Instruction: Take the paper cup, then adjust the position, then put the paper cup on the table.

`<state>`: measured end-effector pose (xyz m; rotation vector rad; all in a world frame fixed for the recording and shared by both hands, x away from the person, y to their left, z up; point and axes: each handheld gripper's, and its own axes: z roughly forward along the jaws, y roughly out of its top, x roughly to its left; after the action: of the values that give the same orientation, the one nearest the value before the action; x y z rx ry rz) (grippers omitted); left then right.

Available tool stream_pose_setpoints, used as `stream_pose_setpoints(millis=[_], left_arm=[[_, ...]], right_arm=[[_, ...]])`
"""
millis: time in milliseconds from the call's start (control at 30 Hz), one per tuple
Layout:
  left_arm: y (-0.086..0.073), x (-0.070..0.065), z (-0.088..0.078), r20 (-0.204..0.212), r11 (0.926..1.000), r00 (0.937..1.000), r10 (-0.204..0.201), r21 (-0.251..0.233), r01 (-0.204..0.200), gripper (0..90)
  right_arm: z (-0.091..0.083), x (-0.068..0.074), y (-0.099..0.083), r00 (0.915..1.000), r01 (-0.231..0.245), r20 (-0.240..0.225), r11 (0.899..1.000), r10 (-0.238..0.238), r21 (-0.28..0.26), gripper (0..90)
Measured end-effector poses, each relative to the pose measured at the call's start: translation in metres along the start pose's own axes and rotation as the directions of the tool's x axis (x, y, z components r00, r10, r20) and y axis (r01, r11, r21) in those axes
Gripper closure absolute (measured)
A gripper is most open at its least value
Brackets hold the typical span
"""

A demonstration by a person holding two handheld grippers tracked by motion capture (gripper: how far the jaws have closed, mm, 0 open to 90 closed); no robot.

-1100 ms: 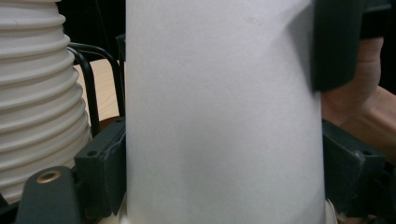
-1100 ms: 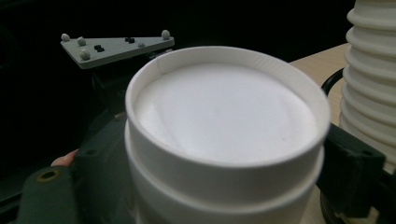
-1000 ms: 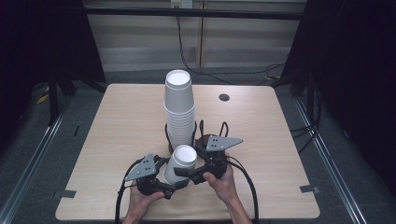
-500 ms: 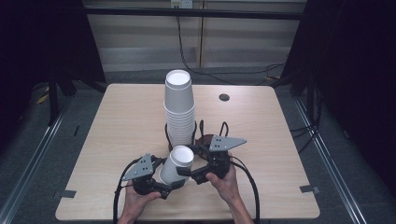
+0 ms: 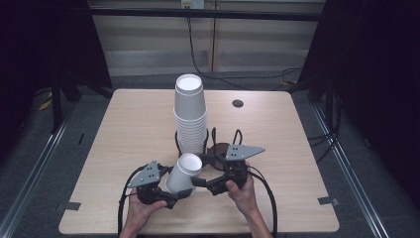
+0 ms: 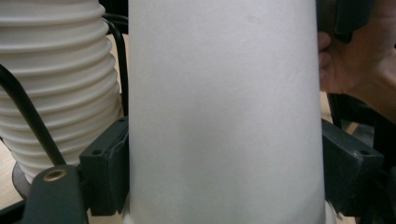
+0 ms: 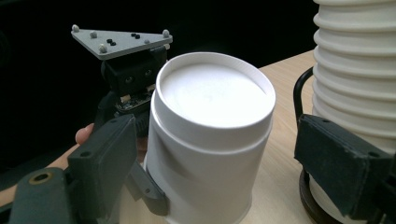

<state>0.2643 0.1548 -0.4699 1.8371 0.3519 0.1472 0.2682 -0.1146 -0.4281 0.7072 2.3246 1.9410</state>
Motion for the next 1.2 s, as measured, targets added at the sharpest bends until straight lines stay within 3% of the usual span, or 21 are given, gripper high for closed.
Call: stream_pose_setpoints(millis=[133,433,800,933,1000,1133,1200], left_arm=[[0.004,0.0,-0.001,0.0,0.9989,0.9998,0.022,0.04,-0.022,17.7],[0.011,0.001,-0.007,-0.001,0.9961,0.9993,0.037,0.08,-0.037,17.7],[0.015,0.003,-0.005,0.014,0.9866,0.9981,0.06,0.151,-0.062,17.9],[0.017,0.004,-0.007,0.012,0.9809,0.9973,0.073,0.18,-0.074,17.9],[0.022,0.003,-0.007,0.022,0.9762,0.9957,0.09,0.196,-0.093,17.9],[0.029,0.0,-0.004,0.029,0.9505,0.9902,0.136,0.278,-0.139,18.0],[0.03,0.001,-0.003,0.035,0.9469,0.9904,0.134,0.29,-0.138,18.0]], right_arm=[[-0.003,-0.001,-0.004,0.9999,0.002,0.014,1.0,-0.002,0.017,12.7],[-0.013,-0.002,-0.006,0.9997,0.011,0.022,0.999,-0.011,0.039,12.7],[-0.019,-0.003,-0.003,0.9995,0.02,0.025,0.998,-0.022,0.064,12.8],[-0.017,-0.002,0.005,0.9984,0.044,0.032,0.993,-0.048,0.109,12.9],[-0.016,-0.002,0.007,0.9981,0.053,0.026,0.989,-0.057,0.136,12.9],[-0.015,-0.003,0.006,0.9983,0.053,0.014,0.986,-0.056,0.16,13.0],[-0.014,-0.003,0.005,0.9987,0.047,0.013,0.985,-0.049,0.167,13.0]])
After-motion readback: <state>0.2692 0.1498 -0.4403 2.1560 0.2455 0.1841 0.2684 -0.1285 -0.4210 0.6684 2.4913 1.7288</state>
